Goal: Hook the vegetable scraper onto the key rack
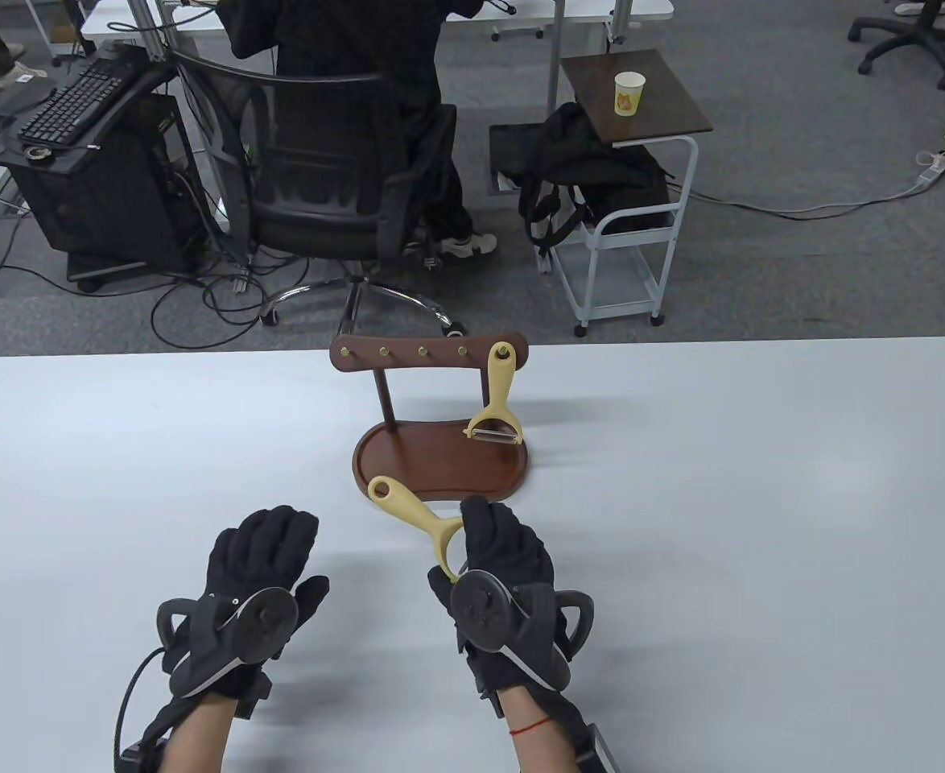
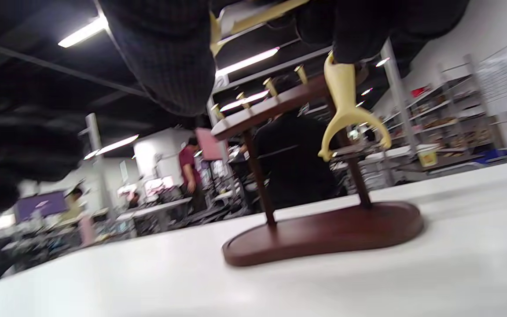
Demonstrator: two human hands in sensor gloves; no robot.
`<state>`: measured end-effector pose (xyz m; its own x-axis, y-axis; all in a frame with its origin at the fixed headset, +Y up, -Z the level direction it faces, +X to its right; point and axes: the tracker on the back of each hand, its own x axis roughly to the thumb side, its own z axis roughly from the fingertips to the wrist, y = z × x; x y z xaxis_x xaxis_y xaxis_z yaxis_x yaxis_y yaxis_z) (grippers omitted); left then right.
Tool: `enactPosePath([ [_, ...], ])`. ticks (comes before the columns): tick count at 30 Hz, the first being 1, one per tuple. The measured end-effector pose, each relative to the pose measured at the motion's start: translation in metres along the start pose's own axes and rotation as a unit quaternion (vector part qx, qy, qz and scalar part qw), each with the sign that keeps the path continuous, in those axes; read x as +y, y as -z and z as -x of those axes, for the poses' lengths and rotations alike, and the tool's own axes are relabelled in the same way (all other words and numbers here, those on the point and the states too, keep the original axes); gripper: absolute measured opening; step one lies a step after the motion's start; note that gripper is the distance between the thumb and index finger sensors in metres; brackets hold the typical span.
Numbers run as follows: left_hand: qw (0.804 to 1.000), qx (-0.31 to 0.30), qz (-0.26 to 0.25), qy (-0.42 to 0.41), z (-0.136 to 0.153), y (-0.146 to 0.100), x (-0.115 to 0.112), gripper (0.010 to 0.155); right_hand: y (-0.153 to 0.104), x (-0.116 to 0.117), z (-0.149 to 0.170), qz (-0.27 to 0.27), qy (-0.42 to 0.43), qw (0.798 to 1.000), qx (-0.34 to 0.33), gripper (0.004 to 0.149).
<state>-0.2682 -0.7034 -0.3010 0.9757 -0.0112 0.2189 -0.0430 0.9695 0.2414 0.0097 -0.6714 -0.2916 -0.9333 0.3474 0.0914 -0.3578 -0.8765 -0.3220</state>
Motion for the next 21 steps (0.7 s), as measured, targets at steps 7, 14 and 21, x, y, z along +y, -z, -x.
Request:
enactPosePath([
  [7,1.000,0.007,-0.013,-0.015,0.004,-0.002,0.002,0.074,0.029,-0.002,-0.009,0.046,0.048,0.994,0.084,0.089],
  [14,0.999,0.015,-0.010,-0.044,0.007,-0.003,0.000,0.074,0.061,0.007,-0.016,0.063,0.057,0.987,0.134,0.089],
  [21,0.998,0.021,-0.013,-0.063,0.010,-0.004,0.002,0.074,0.086,0.023,-0.018,0.046,0.061,0.983,0.167,0.089],
])
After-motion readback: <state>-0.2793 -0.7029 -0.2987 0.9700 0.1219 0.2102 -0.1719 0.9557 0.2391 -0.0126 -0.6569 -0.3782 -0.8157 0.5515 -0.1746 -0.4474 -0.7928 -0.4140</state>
